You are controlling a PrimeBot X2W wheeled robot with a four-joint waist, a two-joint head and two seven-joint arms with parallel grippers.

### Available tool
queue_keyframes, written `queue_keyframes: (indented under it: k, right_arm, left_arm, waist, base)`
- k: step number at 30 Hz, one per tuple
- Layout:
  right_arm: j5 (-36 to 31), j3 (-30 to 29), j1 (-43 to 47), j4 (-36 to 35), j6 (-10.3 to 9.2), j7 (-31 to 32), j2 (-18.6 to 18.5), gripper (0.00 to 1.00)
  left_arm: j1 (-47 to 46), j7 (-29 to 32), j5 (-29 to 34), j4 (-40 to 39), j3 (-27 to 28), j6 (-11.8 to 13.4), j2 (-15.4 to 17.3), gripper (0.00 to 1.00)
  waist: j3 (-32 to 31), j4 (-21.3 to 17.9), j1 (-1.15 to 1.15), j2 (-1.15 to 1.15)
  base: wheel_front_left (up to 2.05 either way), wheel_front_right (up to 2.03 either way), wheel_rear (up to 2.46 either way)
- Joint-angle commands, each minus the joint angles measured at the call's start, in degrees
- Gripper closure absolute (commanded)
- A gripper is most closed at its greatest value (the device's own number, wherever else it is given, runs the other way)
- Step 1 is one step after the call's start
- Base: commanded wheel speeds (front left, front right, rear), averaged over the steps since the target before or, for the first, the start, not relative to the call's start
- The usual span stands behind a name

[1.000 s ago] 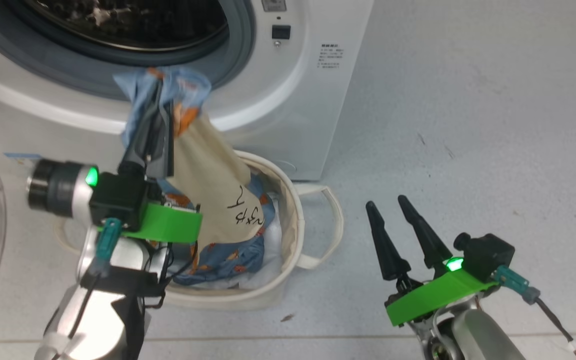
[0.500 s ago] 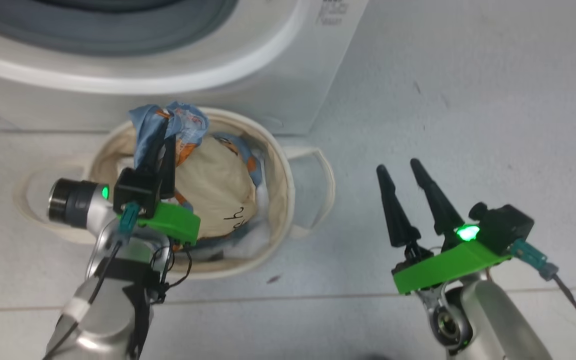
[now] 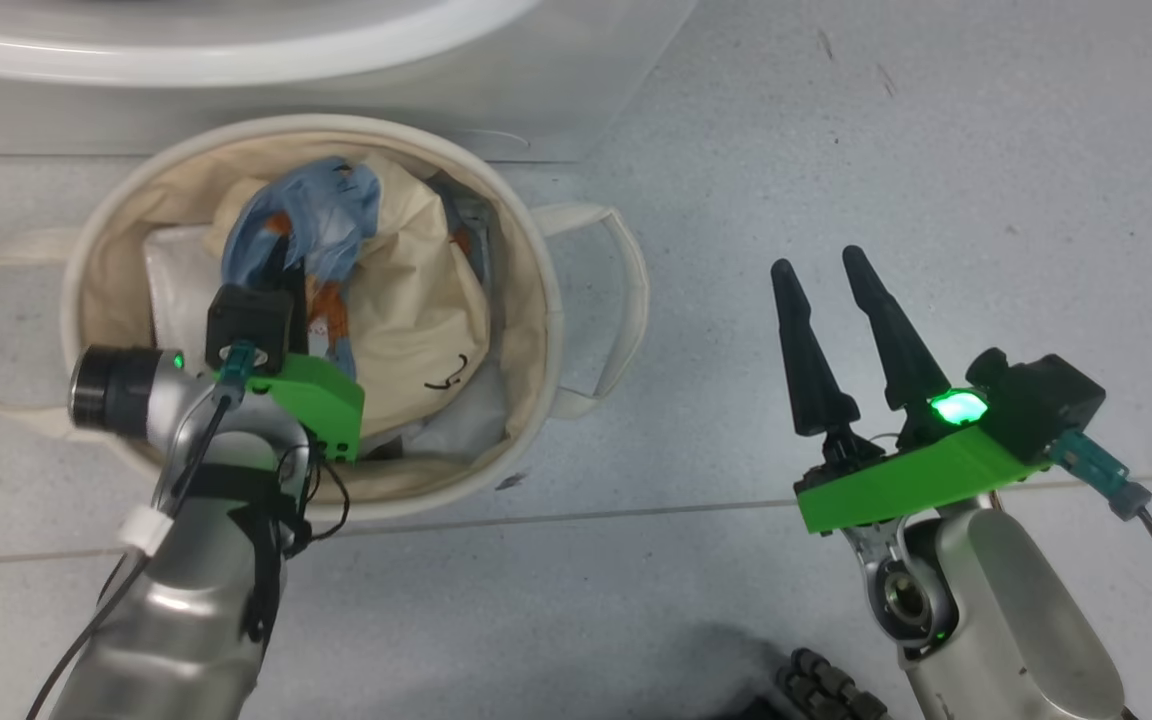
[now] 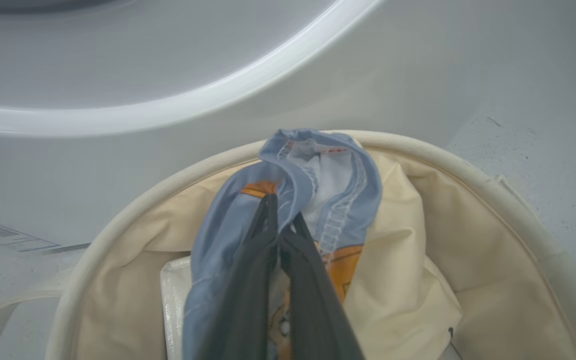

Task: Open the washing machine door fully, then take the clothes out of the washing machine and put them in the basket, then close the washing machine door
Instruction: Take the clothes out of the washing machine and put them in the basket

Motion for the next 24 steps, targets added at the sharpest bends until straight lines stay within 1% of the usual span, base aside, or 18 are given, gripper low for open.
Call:
queue_keyframes:
  k: [1,5,6,7,12,17,20,24]
  right_arm:
    - [0.3,0.7,0.2,-2.0,0.06,-0.7,0.2,0.00]
    - [0.5,0.5,0.2,-2.0,0.06,-0.7,0.2,0.00]
    - [0.5,0.5,0.2,-2.0,0.06,-0.7,0.2,0.00]
    - [0.5,0.4,0.2,-2.0,0.06,-0.7,0.2,0.00]
    - [0.2,0.8,0.3,-1.7,0.06,-0.7,0.2,0.00]
    - [0.1,1.3,1.0,-1.3,0.06,-0.7,0.2,0.00]
    - [0.0,1.6,1.7,-0.9,0.06,-0.7,0.2,0.00]
    - [0.3,2.1,2.6,-0.6,0.06,-0.7,0.2,0.00]
  left_arm:
    - [-0.5,-0.3,0.1,0.3,1.7,0.7,1.4,1.00]
    - [-0.9,-0.3,0.0,2.5,2.2,1.2,1.6,1.00]
    - [-1.0,-0.3,0.0,2.6,2.2,1.3,1.6,0.85]
    - [-1.1,-0.3,0.2,2.5,2.1,1.5,1.5,0.00]
    - [-0.6,-0.3,0.6,3.6,1.8,2.3,1.2,0.00]
    - [1.1,-0.3,1.0,1.8,1.5,3.4,1.2,0.00]
    - [2.6,-0.3,1.2,-1.1,1.3,4.0,1.3,0.00]
    - [6.0,-0.3,0.8,-8.6,1.7,4.3,1.4,0.00]
  waist:
    - [1.0,-0.7,0.00,0.00]
    - [1.3,-0.9,0.00,0.00]
    - [1.2,-0.8,0.00,0.00]
    - [1.1,-0.6,0.00,0.00]
    - [-0.7,0.6,0.00,0.00]
    - [-3.8,1.8,0.00,0.00]
    - [-6.3,2.7,0.00,0.00]
    - [-10.2,3.5,0.00,0.00]
  base:
    - [0.00,0.00,0.00]
    - [0.00,0.00,0.00]
    - [0.00,0.00,0.00]
    - [0.00,0.00,0.00]
    - [0.00,0.00,0.00]
    - [0.00,0.00,0.00]
    - [0.00,0.00,0.00]
    - [0.00,0.00,0.00]
